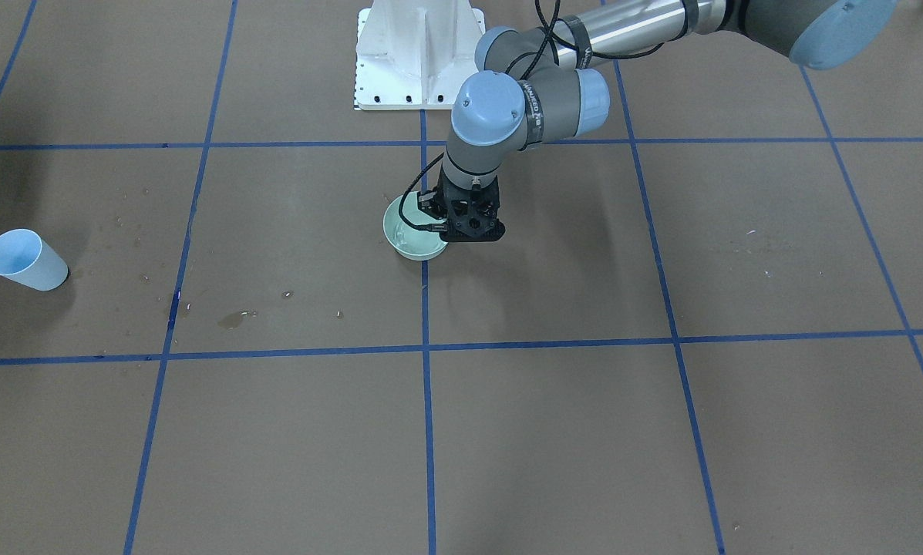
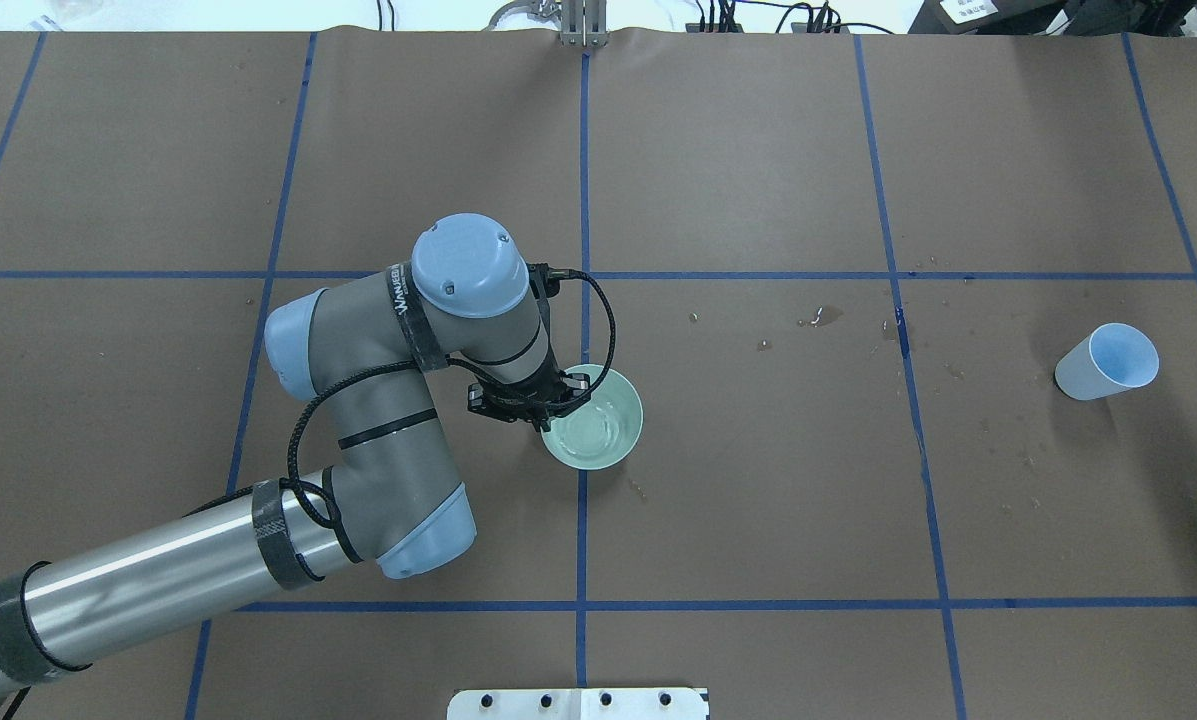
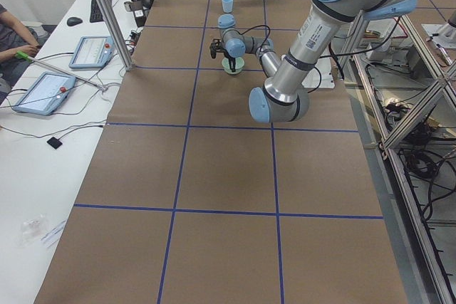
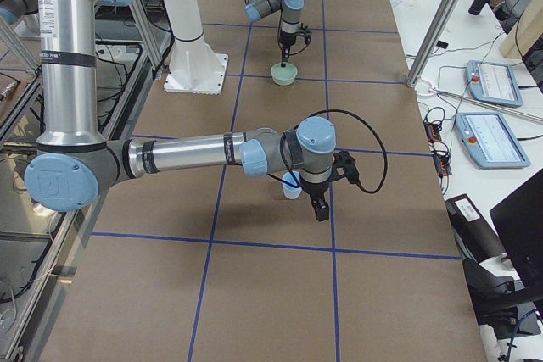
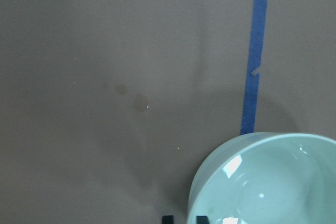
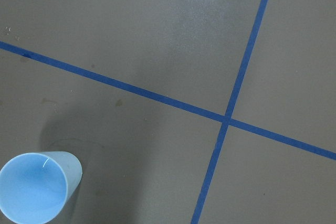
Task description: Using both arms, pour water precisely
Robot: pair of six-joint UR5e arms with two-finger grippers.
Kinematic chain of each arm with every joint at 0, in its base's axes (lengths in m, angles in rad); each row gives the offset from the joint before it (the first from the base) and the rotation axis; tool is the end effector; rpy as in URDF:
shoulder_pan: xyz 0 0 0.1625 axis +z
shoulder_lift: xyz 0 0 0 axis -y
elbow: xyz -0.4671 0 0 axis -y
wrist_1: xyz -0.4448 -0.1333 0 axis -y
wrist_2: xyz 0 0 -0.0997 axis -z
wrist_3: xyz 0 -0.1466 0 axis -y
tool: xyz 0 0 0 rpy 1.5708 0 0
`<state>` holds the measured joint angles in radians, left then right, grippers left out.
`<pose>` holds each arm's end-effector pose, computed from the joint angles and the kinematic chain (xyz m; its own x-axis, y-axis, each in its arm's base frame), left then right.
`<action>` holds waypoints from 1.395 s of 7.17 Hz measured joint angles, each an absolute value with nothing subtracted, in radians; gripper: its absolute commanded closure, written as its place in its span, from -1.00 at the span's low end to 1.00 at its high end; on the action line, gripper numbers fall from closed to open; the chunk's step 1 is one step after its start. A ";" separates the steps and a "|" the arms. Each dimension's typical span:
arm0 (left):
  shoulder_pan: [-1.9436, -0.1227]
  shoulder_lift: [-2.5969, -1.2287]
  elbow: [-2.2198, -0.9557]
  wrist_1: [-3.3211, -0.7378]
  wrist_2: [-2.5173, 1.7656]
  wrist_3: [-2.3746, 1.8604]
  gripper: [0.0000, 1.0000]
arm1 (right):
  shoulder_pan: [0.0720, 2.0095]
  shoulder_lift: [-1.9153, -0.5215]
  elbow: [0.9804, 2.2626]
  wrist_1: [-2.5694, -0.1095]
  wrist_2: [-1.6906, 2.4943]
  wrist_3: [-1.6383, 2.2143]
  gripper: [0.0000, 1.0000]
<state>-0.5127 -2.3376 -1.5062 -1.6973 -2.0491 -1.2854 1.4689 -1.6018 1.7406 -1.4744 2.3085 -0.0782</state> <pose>0.6883 -0.4630 0.2260 0.6045 -0.0534 -0.7948 -0.0316 0.9954 -0.0910 -0.0213 -0.5490 0.6501 0.7103 -0.3061 0.6339 0.1549 0.9464 0.2834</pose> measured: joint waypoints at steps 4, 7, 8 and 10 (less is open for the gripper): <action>-0.722 -2.141 -1.708 -1.695 -2.224 -1.169 1.00 | 1.469 -1.556 1.748 -1.549 2.312 -0.078 -0.97; -0.935 -1.792 -1.821 -1.704 -2.317 -0.712 1.00 | 1.467 -1.537 1.750 -1.586 2.328 -0.068 -0.98; -0.990 -1.703 -1.808 -1.705 -2.332 -0.561 1.00 | 1.467 -1.533 1.752 -1.596 2.342 -0.066 -0.98; -1.069 -1.610 -1.734 -1.707 -2.340 -0.358 1.00 | 1.467 -1.537 1.763 -1.601 2.356 -0.065 -0.98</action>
